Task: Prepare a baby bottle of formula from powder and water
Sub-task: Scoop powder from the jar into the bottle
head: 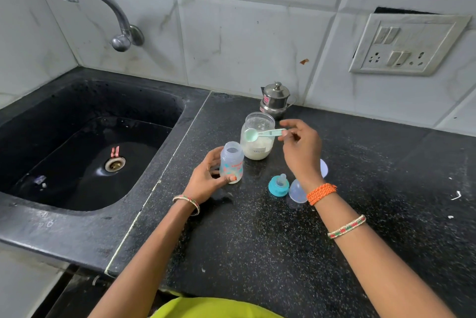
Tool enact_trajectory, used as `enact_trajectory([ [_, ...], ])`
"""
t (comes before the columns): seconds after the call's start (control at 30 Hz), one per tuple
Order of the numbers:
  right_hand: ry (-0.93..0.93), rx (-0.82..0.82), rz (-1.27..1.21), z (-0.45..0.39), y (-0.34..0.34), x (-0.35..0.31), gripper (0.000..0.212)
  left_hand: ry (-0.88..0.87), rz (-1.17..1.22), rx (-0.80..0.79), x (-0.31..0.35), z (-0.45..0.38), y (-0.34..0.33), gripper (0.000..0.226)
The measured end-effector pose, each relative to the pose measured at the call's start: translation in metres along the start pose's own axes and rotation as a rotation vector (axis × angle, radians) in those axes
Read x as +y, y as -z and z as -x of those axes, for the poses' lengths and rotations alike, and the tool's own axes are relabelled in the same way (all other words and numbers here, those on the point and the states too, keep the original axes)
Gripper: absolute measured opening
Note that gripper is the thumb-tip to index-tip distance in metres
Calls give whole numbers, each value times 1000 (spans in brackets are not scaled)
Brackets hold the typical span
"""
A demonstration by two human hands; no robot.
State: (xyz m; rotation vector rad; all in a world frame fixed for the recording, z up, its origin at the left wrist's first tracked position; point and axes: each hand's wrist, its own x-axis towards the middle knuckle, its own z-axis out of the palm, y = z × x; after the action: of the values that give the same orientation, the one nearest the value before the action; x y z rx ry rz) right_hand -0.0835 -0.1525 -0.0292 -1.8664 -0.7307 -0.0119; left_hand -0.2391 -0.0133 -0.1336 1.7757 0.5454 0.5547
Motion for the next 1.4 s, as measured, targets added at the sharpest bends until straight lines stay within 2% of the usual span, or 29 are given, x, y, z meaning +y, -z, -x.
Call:
enact_trajectory([
  [0.07,-45,97,-53,-12,3,4,14,8,41,-13,2,0,1,91],
  [0.17,-104,206,-127,-28,4,8,13,31,158,108,10,-1,1,94],
  [0.3,-112,138,-27,-50,-4,9,10,18,232,255,34,-25,15,65],
  [0.47,-99,-51,125,-70,-22,0,9,23,158,141,64,-69,25,31],
  [0.6,-116,-142,258,-79,-36,-1,22,40,108,-2,71,-100,20,36],
  [0.7,-69,-176,380,-82,-45,0,13,41,55,-67,72,-115,15,39],
  [0.8,-5,-148,501,-86,-49,3,13,32,18,-104,68,-122,13,32],
  [0.97,24,-176,545,-91,-47,3,13,81,36,-147,64,-122,15,36],
  [1.07,74,-195,565,-83,-46,-2,28,95,43,-128,62,-119,18,38],
  [1.1,81,-236,562,-80,-46,-3,41,98,46,-115,61,-118,19,38],
  [1.2,36,-505,587,-73,-48,-1,88,97,47,-73,60,-114,17,29],
  [1.23,22,-552,590,-71,-49,0,96,97,43,-62,61,-114,16,27],
  [1.27,18,-544,573,-69,-49,2,98,94,40,-54,61,-113,14,27],
  [1.4,-11,-324,463,-67,-34,5,85,69,59,-19,64,-112,13,24],
])
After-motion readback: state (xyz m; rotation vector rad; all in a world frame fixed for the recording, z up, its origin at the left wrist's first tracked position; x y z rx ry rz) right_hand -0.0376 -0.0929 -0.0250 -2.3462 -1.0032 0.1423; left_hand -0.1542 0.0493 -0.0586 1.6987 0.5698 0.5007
